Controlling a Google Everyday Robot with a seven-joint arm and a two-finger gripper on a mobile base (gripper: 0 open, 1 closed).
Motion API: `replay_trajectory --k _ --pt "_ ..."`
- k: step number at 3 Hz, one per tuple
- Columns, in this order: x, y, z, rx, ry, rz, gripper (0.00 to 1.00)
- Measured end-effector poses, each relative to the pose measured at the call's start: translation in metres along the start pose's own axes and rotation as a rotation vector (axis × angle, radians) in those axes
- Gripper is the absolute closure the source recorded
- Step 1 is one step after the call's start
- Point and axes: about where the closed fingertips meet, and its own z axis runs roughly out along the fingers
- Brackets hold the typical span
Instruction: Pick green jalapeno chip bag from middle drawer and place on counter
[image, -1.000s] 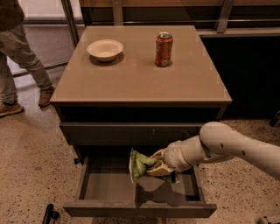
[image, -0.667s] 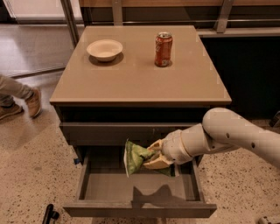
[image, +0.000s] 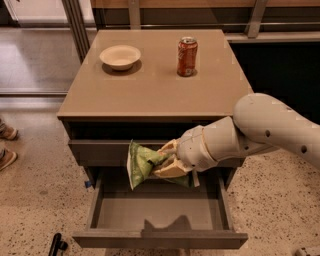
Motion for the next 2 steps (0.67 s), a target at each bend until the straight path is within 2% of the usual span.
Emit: replay_trajectory --k 1,2 --pt "-0.019 -0.002 -0.013 0.010 -0.016 -0.031 1.00" --pt "-0.086 -0.007 -0.051 0.044 -0.041 -0.103 1.00"
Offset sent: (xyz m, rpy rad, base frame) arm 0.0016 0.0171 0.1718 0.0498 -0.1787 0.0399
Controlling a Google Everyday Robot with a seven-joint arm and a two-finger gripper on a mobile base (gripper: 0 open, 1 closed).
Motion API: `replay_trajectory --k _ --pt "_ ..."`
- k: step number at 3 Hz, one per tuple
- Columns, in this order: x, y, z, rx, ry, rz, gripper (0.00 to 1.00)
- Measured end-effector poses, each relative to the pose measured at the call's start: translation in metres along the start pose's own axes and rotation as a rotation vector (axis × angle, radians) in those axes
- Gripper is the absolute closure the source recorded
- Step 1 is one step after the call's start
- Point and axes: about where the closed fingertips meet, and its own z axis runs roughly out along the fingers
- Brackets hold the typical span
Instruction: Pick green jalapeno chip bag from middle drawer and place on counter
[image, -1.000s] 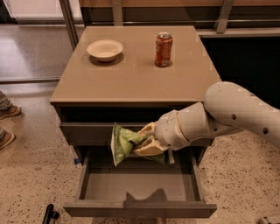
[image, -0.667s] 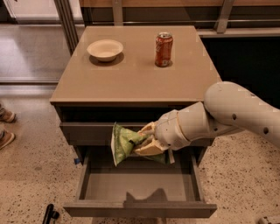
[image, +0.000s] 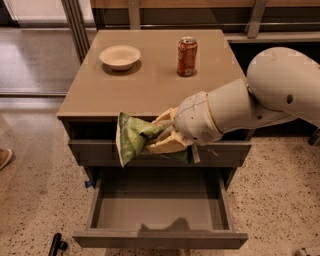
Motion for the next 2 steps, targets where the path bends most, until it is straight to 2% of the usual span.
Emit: replay_trajectory --k 1,2 --pt "0.000 0.000 0.000 0.001 0.000 0.000 1.00" --pt "0.000 -0.012 -0.008 0.037 0.018 -0.022 1.00"
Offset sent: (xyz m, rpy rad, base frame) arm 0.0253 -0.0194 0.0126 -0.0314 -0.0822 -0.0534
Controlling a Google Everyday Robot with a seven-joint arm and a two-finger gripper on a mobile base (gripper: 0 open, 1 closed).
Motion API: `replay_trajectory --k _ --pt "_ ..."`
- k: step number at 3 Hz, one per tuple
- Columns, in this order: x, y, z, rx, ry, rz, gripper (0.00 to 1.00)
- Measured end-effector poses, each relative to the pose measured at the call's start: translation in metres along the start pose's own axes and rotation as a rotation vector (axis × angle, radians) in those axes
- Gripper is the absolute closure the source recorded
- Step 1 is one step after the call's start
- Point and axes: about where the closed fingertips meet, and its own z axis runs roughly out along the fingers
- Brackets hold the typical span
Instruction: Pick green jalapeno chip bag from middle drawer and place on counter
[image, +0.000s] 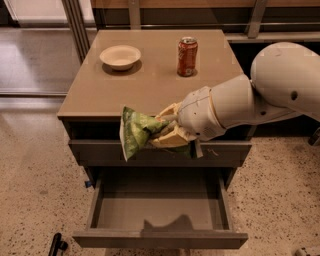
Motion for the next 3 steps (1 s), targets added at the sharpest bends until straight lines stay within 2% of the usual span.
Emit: replay_trajectory --k 1,3 --pt "0.003 -0.038 -0.013 0.061 0.028 -0.039 1.00" --pt "0.008 -0.136 -0.024 0.134 0.028 -0.059 1.00"
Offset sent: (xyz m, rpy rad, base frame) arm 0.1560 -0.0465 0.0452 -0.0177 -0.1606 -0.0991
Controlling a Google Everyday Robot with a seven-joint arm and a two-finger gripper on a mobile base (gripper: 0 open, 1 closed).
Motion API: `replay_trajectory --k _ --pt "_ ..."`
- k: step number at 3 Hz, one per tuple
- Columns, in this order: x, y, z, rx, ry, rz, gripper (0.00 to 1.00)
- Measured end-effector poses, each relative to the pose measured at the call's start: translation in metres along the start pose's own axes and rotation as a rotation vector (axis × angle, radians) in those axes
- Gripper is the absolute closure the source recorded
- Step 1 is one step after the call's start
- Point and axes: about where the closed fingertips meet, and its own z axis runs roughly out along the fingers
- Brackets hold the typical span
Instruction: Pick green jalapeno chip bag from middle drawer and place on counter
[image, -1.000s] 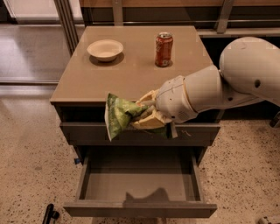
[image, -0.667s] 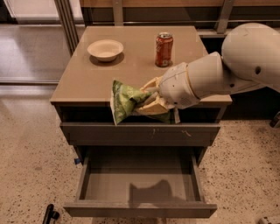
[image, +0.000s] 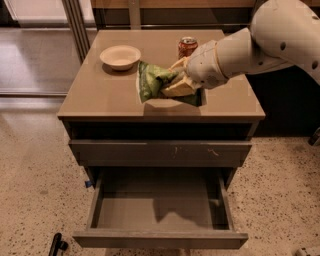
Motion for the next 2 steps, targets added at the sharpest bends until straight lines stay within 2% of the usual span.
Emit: replay_trajectory --k 1,2 --pt "0.002 -0.038 0.011 0.017 -0.018 0.012 1.00" --pt "0.007 -0.063 0.027 0.025 -0.030 0.027 1.00"
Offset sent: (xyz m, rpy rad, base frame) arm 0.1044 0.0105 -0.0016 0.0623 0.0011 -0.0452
